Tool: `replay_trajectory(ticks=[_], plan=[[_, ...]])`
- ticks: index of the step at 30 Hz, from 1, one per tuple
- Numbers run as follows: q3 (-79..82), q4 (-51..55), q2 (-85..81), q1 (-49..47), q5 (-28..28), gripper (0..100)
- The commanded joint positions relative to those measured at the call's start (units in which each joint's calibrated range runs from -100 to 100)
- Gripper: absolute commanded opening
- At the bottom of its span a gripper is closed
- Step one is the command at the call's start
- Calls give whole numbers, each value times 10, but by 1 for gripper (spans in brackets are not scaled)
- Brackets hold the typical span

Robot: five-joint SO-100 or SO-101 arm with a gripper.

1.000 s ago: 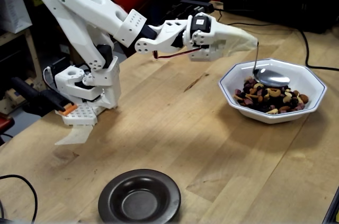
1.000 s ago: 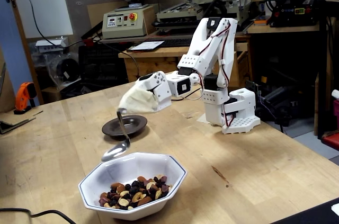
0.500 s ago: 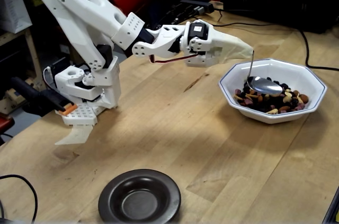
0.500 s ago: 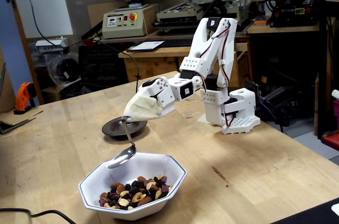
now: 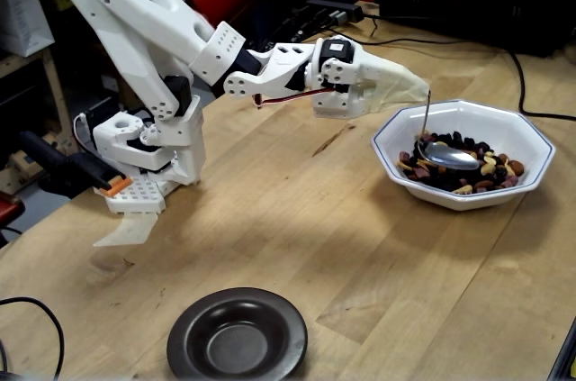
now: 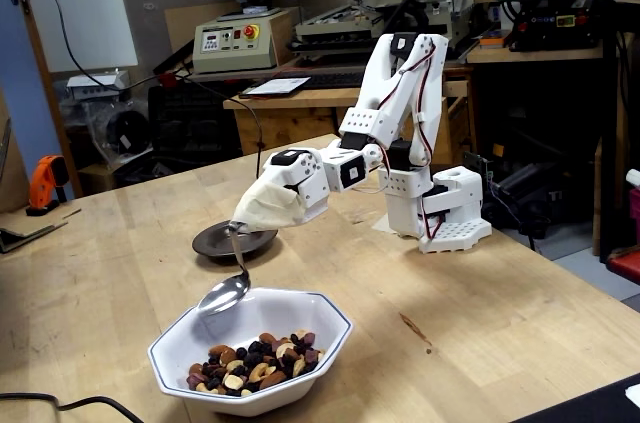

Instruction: Use spoon to transfer food from the white bowl to brown plate

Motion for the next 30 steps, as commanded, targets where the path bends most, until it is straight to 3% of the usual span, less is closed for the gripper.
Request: replay_trajectory(ticks=[1,8,14,30], plan=[[-5,-16,-6,-4,54,4],[-5,-10,-6,-9,95,4],[-3,-10,-4,-79,128,4],[-4,-10,19,-114,137,4]])
